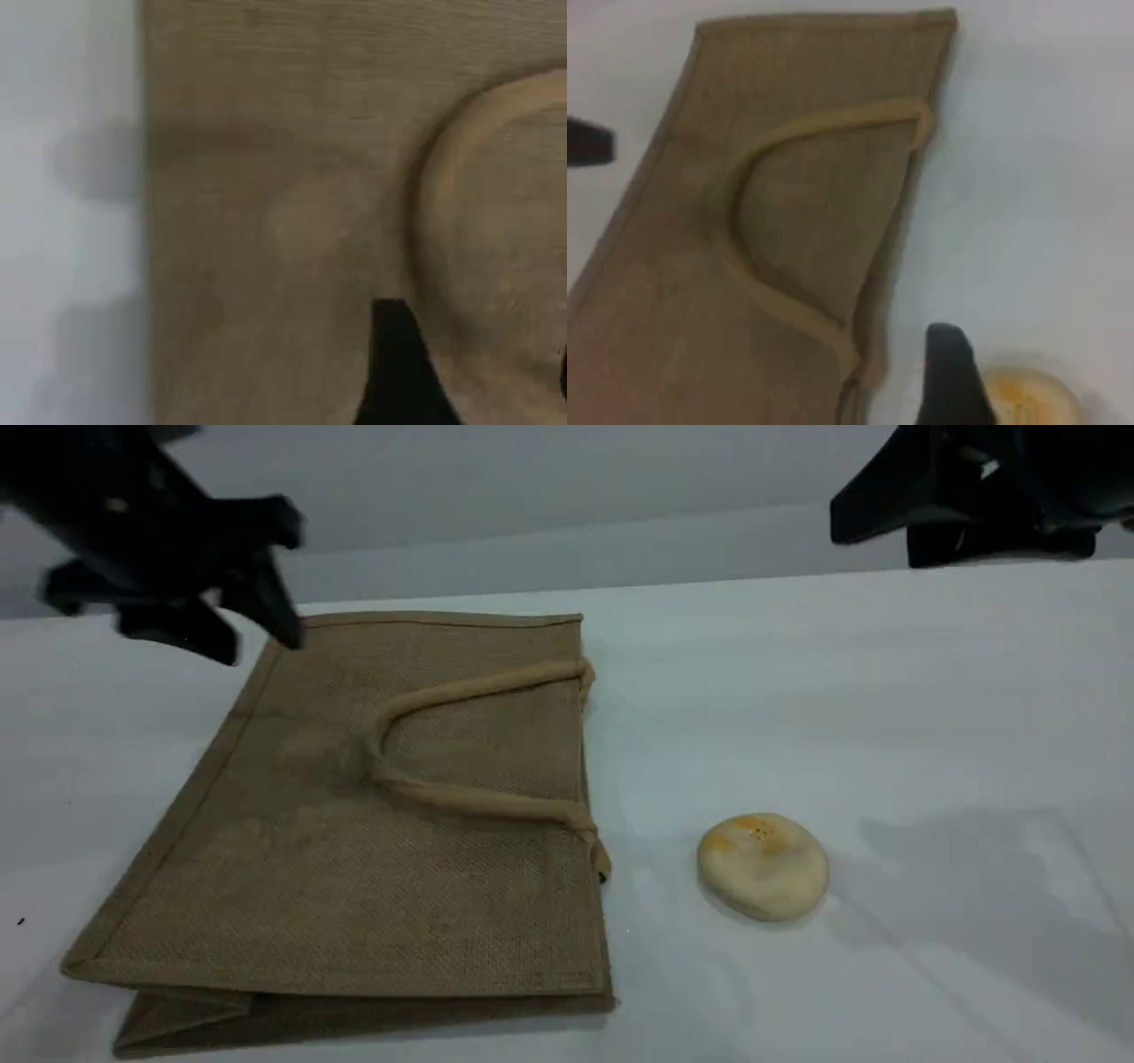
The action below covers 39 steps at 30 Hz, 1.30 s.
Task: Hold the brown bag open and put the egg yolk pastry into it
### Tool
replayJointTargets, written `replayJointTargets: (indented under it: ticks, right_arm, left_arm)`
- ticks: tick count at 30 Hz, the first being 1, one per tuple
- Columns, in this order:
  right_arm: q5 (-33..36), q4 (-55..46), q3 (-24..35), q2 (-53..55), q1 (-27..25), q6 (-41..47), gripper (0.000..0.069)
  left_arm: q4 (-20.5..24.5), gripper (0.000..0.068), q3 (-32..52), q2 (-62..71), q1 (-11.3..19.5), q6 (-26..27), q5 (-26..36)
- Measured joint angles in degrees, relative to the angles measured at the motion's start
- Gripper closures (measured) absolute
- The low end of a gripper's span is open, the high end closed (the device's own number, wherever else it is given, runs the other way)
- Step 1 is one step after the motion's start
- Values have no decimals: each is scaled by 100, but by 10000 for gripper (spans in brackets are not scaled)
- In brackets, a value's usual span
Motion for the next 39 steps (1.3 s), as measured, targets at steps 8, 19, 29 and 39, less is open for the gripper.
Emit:
replayJointTargets:
  ticks: [8, 19, 29, 39]
  right_arm:
    - [12, 0, 0, 21, 0, -55, 307]
    - [0, 0, 5, 21, 0, -104, 307]
    - [0, 0, 5, 21, 0, -130, 307]
    - [0, -2, 5, 21, 0, -139, 307]
  left_arm:
    - [-39, 297, -1138, 1211, -168, 0, 488]
    - [-10, 297, -1313, 1763, -426, -235, 439]
    - [20, 297, -1313, 1849, -424, -329, 377]
    - [22, 298, -1313, 1849, -424, -349, 256]
